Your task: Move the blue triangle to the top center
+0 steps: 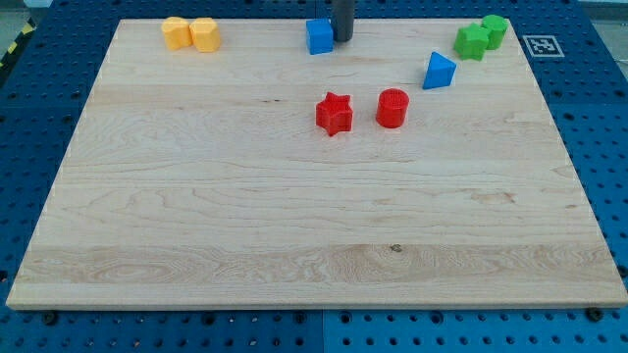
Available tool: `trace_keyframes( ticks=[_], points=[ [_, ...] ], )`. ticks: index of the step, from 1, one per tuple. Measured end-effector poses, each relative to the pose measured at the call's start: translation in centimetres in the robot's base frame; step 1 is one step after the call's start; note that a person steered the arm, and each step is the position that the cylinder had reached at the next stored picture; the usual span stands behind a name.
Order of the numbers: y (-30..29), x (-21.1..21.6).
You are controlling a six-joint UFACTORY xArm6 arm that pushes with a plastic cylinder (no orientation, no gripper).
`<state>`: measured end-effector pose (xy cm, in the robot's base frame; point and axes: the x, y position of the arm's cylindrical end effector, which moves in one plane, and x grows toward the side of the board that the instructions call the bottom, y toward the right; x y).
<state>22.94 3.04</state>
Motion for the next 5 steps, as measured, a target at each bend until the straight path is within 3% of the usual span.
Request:
trace_keyframes(
  ticks=[3,5],
  points=[
    [2.5,3.1],
    [5.4,9.4]
  ],
)
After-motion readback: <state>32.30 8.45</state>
